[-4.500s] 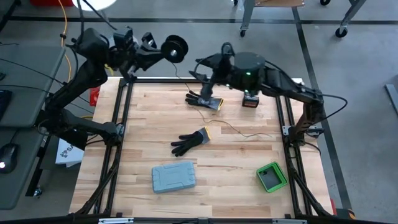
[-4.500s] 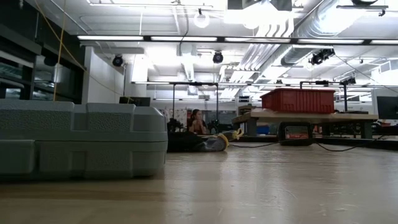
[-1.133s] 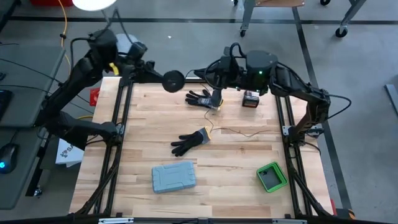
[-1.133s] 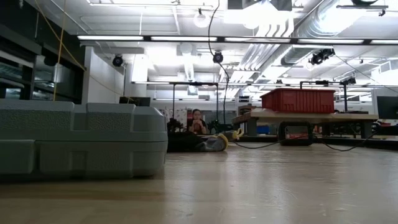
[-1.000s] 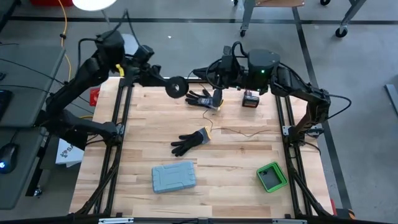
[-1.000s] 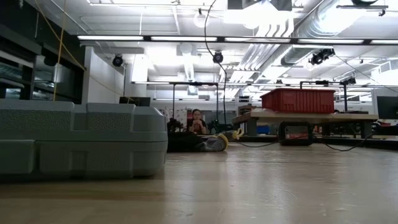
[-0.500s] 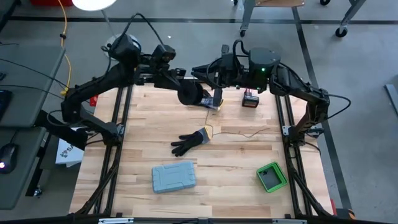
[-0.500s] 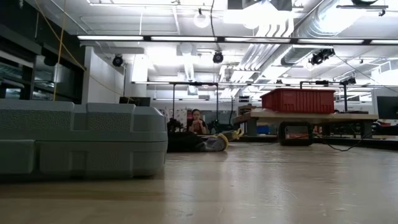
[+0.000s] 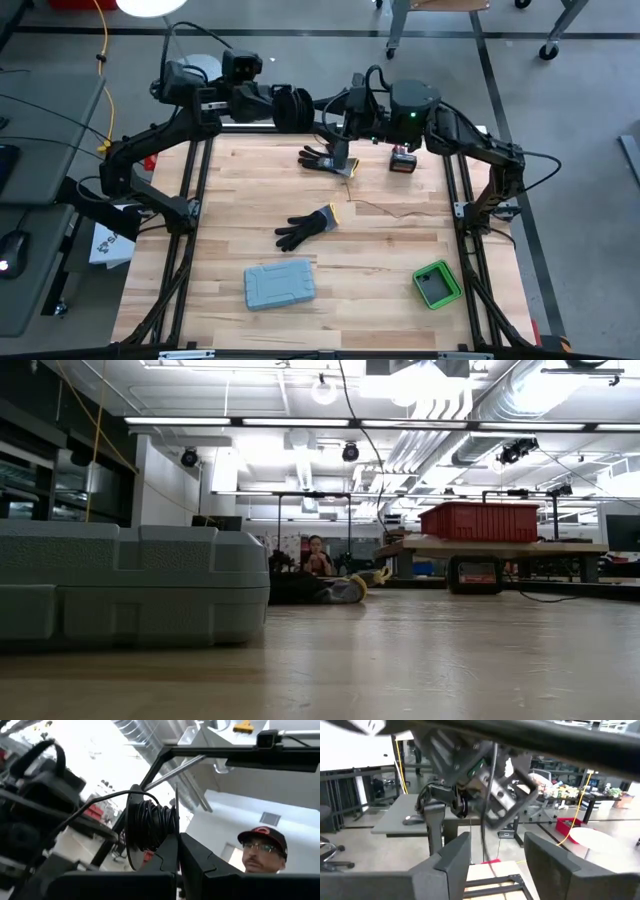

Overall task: Coil cords
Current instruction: Coil the black wire cable onto the black spool

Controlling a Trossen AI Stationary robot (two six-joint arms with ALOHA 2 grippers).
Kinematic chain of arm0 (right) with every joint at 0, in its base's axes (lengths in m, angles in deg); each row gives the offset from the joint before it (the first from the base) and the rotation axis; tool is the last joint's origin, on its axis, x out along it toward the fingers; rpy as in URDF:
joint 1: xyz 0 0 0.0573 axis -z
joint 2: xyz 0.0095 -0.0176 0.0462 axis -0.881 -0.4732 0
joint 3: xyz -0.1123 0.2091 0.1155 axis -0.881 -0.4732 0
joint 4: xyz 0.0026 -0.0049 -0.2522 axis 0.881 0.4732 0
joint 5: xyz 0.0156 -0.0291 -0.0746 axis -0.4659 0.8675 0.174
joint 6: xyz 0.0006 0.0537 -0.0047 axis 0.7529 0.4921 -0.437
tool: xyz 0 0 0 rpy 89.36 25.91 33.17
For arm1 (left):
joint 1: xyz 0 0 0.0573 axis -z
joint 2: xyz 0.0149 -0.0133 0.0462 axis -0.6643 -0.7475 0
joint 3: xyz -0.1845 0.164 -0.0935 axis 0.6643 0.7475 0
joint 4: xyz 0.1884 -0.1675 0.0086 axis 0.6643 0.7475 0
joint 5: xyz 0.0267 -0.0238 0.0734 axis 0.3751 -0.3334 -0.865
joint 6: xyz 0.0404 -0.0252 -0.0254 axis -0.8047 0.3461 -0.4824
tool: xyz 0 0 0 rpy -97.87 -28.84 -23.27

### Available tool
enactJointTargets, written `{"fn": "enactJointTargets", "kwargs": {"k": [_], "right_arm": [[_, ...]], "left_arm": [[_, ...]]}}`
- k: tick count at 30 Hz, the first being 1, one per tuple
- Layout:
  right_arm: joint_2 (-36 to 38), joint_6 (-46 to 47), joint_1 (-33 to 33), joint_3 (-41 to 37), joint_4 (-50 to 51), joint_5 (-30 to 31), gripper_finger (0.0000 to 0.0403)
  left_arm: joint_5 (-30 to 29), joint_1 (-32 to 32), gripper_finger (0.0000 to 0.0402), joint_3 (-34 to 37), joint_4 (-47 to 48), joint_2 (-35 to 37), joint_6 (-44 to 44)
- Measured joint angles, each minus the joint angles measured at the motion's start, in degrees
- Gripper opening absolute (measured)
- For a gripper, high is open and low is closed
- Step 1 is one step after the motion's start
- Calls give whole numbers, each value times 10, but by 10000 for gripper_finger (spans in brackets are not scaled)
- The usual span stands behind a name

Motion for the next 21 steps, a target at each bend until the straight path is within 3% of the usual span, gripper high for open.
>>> {"fn": "enactJointTargets", "kwargs": {"k": [12, 17, 21], "right_arm": [[-22, -25, 0, 0, 7, 32, 155], [-22, -30, 0, 0, 9, 46, 102], [-22, -28, -4, 0, 21, 59, 18]], "left_arm": [[-38, -1, 1, 0, -27, 0, -28], [-44, -9, 1, 0, -30, 4, -45], [-61, -26, 1, 0, -29, 11, -63]]}}
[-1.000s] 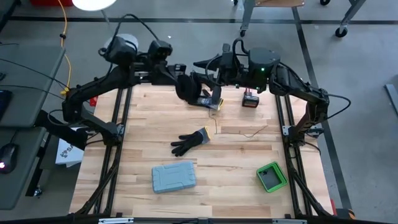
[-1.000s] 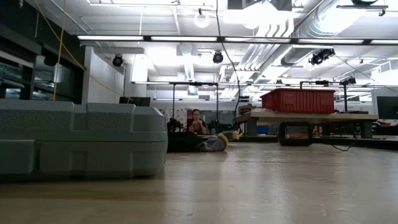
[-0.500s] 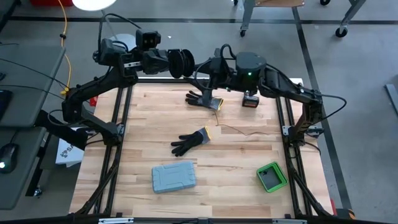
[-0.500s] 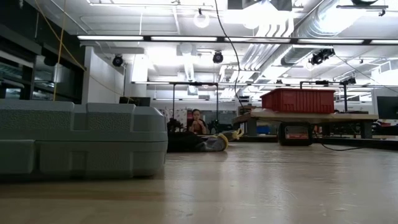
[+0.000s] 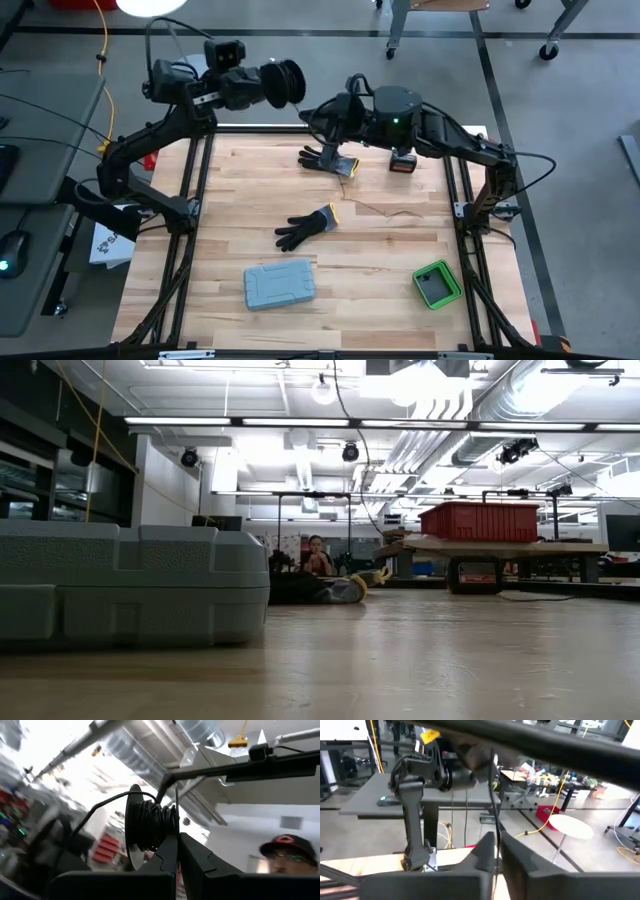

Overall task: Coil cords
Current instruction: Coil the black wire cable onto the black spool

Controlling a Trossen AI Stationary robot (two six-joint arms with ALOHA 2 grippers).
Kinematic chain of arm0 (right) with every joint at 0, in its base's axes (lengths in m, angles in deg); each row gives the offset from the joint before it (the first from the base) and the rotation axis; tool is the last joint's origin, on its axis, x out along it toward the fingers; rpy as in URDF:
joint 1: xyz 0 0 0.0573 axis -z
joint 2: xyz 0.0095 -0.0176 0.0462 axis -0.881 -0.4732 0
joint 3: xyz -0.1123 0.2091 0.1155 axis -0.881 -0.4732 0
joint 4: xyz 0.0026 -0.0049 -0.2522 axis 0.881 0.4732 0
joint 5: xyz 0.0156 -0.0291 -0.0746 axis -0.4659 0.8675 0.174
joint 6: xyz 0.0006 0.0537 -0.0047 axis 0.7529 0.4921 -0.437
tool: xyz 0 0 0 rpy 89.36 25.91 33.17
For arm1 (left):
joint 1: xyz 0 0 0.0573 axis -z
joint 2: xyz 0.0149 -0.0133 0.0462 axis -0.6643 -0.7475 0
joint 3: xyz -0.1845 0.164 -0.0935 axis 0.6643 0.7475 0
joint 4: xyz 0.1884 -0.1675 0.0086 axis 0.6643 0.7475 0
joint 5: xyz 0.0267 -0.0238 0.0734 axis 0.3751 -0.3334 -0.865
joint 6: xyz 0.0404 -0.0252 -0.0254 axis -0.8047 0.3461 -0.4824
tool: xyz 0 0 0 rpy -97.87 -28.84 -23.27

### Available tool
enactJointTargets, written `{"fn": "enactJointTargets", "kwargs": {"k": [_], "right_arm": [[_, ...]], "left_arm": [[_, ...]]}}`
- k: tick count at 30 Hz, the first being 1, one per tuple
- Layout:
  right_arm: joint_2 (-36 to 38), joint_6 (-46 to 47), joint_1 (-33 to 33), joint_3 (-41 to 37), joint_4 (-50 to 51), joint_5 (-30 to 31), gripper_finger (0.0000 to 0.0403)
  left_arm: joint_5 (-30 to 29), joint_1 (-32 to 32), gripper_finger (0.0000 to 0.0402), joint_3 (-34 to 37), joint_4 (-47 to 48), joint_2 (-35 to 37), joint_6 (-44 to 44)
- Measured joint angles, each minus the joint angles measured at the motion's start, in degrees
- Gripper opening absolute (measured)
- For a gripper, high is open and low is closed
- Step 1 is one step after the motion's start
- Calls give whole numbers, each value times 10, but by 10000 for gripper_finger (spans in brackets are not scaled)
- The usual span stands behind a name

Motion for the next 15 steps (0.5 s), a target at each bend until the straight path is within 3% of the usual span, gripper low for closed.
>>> {"fn": "enactJointTargets", "kwargs": {"k": [15], "right_arm": [[-7, 49, -22, 0, 6, -6, 0]], "left_arm": [[-112, -39, 1, 0, 1, 15, -112]]}}
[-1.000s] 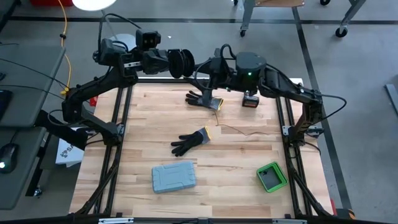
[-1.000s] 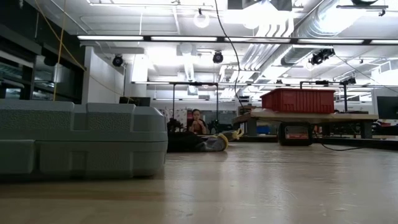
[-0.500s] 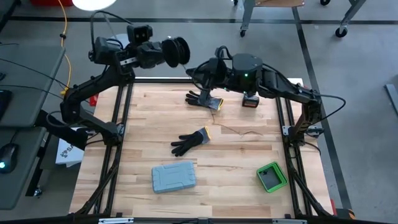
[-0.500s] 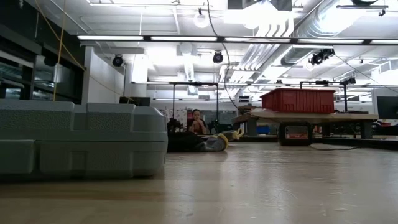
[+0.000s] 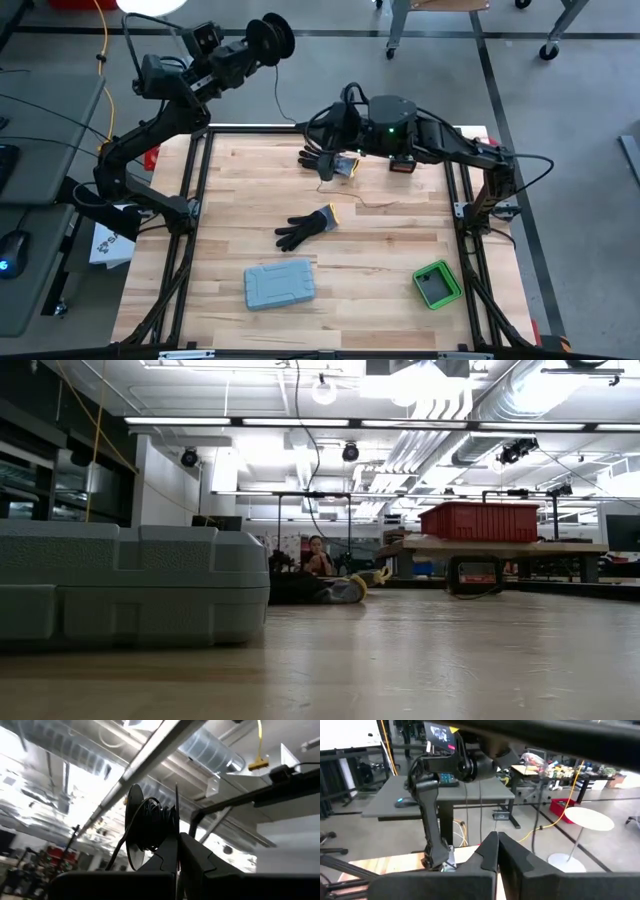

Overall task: Coil cords
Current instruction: Coil the black wire cable onto the black spool

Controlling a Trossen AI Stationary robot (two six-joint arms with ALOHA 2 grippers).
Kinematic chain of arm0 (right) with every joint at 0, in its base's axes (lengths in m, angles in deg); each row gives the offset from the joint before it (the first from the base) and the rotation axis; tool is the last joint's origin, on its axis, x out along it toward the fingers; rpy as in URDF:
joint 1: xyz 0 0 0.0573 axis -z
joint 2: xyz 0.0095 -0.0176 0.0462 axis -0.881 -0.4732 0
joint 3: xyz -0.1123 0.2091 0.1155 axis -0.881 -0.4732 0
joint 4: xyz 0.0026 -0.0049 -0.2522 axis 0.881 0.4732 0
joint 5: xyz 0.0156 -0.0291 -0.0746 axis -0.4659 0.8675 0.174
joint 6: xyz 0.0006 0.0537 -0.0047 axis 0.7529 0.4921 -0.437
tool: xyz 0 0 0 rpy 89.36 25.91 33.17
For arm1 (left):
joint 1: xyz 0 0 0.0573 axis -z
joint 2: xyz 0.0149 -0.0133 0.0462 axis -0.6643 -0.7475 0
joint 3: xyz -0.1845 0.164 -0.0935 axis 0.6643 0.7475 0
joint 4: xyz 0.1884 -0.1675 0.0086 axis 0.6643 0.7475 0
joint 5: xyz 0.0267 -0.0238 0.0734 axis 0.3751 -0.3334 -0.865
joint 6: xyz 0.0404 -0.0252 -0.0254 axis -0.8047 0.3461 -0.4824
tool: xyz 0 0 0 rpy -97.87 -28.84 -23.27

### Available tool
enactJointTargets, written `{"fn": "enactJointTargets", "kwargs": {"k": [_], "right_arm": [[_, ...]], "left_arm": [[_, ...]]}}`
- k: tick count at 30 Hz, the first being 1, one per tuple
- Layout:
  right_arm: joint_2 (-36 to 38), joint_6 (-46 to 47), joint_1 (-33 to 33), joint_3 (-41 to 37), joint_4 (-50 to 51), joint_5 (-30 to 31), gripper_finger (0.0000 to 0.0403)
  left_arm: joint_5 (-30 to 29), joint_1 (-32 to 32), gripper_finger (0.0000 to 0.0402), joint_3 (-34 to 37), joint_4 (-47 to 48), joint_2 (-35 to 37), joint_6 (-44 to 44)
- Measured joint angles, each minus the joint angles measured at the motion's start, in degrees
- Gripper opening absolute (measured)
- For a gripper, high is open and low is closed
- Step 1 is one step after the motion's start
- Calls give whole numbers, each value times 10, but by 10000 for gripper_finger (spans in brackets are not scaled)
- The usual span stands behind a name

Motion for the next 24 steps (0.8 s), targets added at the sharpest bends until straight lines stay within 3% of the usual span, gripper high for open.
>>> {"fn": "enactJointTargets", "kwargs": {"k": [7, 17, 24], "right_arm": [[-6, 41, 6, 0, -23, 34, 18], [-41, 36, 26, 0, -123, 46, 191], [-62, 31, 27, 0, -141, 58, 214]], "left_arm": [[-5, 0, 1, 0, 0, 0, 3], [-4, 2, 1, 0, 0, 0, 5], [-3, 2, 1, 0, 1, 0, 10]]}}
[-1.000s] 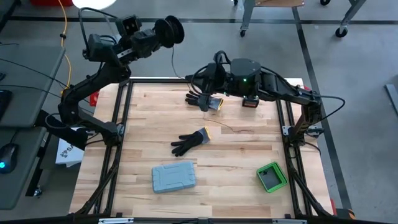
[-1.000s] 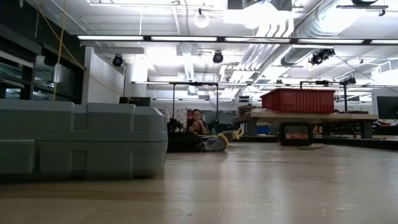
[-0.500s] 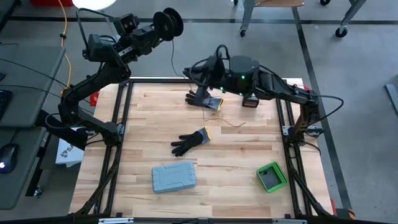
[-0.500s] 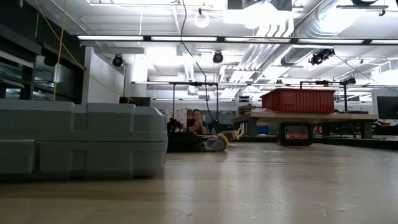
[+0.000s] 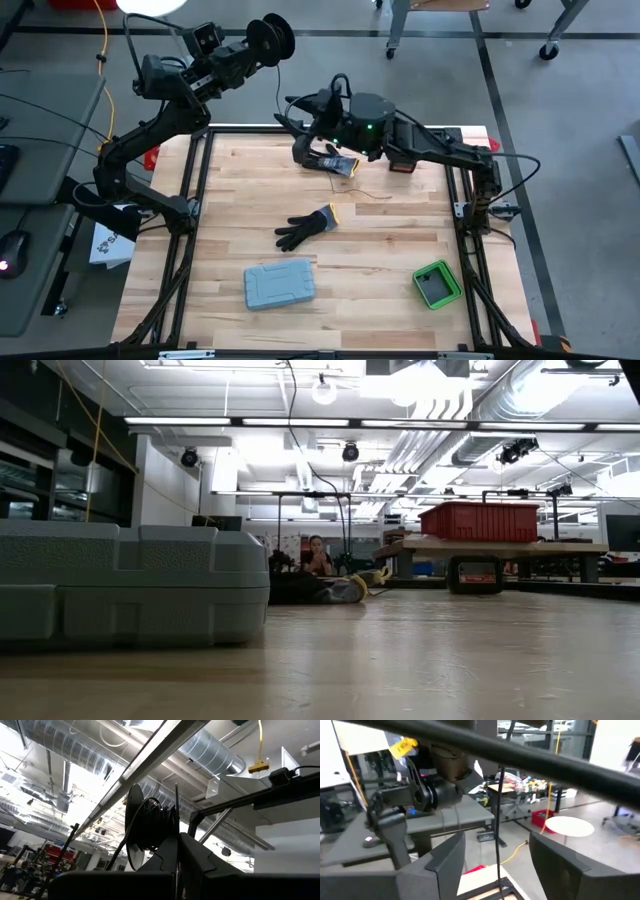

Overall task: Coil cords
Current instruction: Coil the black wire cable onto the black spool

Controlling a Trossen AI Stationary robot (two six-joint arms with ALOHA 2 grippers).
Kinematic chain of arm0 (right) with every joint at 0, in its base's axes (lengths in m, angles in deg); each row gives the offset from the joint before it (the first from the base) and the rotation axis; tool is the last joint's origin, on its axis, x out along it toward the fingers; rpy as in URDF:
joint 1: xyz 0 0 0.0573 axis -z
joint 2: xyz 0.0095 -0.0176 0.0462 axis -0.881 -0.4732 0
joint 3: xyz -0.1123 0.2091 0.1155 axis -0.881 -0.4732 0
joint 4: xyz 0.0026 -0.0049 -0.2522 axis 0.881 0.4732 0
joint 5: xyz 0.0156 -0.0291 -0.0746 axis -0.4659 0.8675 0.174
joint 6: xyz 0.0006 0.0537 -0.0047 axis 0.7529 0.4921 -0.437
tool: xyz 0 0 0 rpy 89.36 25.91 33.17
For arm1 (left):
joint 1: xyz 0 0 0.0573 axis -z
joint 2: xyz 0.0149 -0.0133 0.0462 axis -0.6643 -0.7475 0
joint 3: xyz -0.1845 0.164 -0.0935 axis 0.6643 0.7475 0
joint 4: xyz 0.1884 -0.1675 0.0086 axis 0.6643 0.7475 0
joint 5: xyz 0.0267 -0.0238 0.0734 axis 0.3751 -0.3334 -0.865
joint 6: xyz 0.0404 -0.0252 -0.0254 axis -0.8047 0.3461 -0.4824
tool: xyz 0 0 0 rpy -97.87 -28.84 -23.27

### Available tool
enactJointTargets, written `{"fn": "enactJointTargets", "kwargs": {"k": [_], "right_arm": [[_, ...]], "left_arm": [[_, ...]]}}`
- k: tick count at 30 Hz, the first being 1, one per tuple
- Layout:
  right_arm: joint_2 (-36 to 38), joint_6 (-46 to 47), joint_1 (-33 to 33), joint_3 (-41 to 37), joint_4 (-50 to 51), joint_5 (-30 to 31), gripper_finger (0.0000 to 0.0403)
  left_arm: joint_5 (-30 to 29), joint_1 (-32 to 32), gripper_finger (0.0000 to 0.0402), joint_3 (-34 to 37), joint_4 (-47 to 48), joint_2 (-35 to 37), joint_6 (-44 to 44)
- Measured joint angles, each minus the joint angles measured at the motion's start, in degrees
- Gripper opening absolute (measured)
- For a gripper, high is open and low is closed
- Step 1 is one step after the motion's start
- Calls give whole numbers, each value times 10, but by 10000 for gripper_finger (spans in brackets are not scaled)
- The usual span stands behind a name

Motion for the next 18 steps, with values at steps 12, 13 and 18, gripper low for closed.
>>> {"fn": "enactJointTargets", "kwargs": {"k": [12, 13, 18], "right_arm": [[-10, 8, 7, 0, -7, -24, 207], [-10, 8, 7, 0, -7, -25, 204], [-17, 8, 7, 0, -7, -19, 185]], "left_arm": [[1, 0, 1, 0, 0, 0, 3], [1, 0, 1, 0, 0, 0, 6], [3, 0, 1, 0, 0, 0, 10]]}}
